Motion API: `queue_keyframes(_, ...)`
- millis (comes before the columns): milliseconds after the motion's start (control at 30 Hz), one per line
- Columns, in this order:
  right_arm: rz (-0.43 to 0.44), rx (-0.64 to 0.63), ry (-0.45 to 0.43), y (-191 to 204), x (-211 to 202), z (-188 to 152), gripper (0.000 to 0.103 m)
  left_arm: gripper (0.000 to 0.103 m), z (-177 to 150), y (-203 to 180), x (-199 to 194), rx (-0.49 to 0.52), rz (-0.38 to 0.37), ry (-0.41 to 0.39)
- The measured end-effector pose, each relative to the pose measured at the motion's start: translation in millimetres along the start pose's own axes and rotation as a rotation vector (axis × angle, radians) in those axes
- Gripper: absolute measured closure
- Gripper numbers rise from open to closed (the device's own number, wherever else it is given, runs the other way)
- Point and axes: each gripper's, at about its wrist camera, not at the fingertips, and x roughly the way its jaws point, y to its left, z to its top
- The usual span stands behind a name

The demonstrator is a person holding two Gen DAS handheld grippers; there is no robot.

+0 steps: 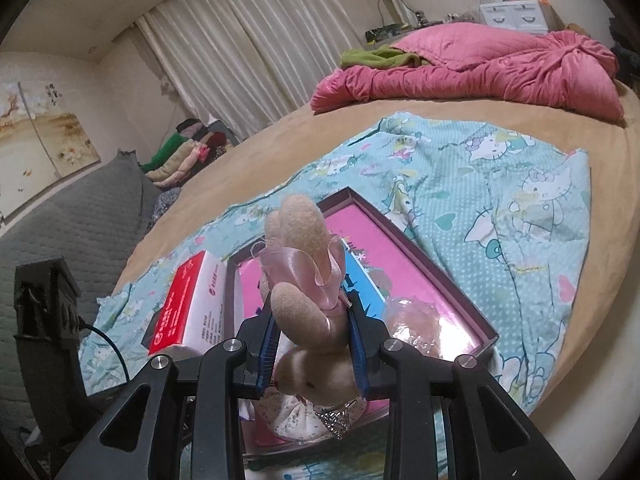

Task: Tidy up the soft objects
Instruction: 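Carry the snack packet and plush bunny over the pink box tray, then lower the bunny and snack packet into the tray and open both grippers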

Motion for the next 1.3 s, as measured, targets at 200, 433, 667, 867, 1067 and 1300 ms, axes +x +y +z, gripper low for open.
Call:
queue_keyframes(200,-0.001,0.009,0.042,-4.1,11.4,-3.3,0.071,0.066,-3.2,-1.4,6.2,0.007,0.002,0.013)
queue_keyframes(433,-0.009,0.009,0.086,-6.5,23.9,-7.4,0.07,0.066,-3.5,-2.1,11.2,0.012,0.0,0.024)
queue_keyframes(667,-0.012,0.039,0.152,-14.3,41.9,-14.3,0.069,0.066,-5.1,-5.1,12.5,0.025,0.003,0.023)
queue_keyframes(867,-0.016,0.045,0.173,-16.8,49.4,-16.2,0.069,0.066,-6.8,-4.5,14.5,0.025,0.008,0.028)
queue_keyframes(1067,-0.019,0.055,0.166,-17.2,49.4,-16.2,0.067,0.066,-7.5,-4.0,14.9,0.022,0.005,0.025)
queue_keyframes(1300,-0.016,0.063,0.14,-18.2,42.8,-13.8,0.06,0.066,-7.2,-3.6,14.5,0.022,0.001,0.024)
